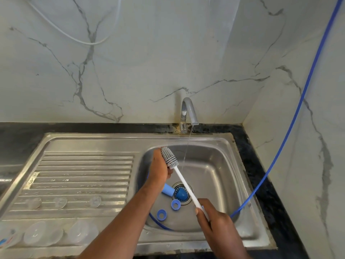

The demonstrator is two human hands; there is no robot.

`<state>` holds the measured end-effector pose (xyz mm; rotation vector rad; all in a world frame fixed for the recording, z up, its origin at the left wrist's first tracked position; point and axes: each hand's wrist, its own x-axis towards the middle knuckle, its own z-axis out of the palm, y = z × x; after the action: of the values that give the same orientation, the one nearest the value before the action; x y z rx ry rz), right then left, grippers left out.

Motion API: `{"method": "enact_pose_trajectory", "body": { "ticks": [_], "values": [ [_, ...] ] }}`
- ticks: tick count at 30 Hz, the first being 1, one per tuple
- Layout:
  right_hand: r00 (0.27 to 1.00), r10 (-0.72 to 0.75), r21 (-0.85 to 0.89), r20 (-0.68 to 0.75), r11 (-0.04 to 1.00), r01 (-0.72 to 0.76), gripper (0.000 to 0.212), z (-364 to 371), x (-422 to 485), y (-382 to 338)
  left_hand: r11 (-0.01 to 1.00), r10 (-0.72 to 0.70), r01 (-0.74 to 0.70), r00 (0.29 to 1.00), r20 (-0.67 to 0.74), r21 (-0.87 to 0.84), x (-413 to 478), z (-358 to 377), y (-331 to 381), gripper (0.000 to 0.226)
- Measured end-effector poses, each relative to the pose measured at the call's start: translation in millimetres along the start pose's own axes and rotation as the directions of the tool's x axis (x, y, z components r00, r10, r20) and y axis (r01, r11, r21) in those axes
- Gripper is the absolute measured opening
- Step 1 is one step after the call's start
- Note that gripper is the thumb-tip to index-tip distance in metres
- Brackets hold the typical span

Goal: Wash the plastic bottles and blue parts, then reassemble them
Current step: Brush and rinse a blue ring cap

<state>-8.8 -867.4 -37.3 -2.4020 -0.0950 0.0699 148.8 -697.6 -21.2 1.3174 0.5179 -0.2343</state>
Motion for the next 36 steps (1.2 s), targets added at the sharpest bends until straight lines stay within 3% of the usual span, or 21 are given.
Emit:
{"method": "enact_pose_trajectory", "body": {
  "ticks": [3, 8, 13, 18, 21, 27, 36],
  "values": [
    [1.000, 0.007, 0.004, -0.013, 1.000, -0.007, 0.016, 0.8, 16.7, 3.2, 0.999, -0.002, 0.009, 0.992, 0.126, -0.052, -3.0, 2.9, -7.6, 0.041],
    [1.000, 0.008, 0.002, 0.006, 1.000, -0.008, 0.010, 3.2, -0.1, -0.2, 0.985, 0.072, -0.059, 0.995, 0.075, -0.160, 1.3, -5.8, 2.4, 0.041],
    [1.000, 0.008, -0.013, -0.019, 1.000, -0.008, 0.012, 4.9, 18.7, 4.0, 0.981, 0.106, -0.075, 0.979, 0.175, -0.177, 1.6, -6.0, 6.0, 0.058],
    [1.000, 0.028, 0.039, -0.002, 0.999, -0.028, 0.006, 7.9, 7.9, -1.7, 0.977, 0.091, -0.056, 0.982, 0.165, -0.206, 0.1, -8.8, 2.7, 0.053],
    [0.999, 0.030, 0.016, -0.013, 0.999, -0.030, 0.015, 7.3, 25.3, -0.1, 0.987, 0.050, -0.021, 0.982, 0.183, -0.160, -5.1, -4.3, -5.7, 0.057],
    [1.000, 0.025, 0.049, 0.014, 0.998, -0.026, 0.004, 6.3, 9.2, -6.4, 0.966, 0.109, -0.073, 0.985, 0.134, -0.249, -0.4, -13.8, 1.7, 0.056],
    [0.999, 0.028, 0.053, 0.026, 0.998, -0.030, 0.012, 8.4, 10.5, -9.5, 0.960, 0.118, -0.087, 0.988, 0.103, -0.266, 4.4, -18.6, 2.7, 0.053]
  ]
}}
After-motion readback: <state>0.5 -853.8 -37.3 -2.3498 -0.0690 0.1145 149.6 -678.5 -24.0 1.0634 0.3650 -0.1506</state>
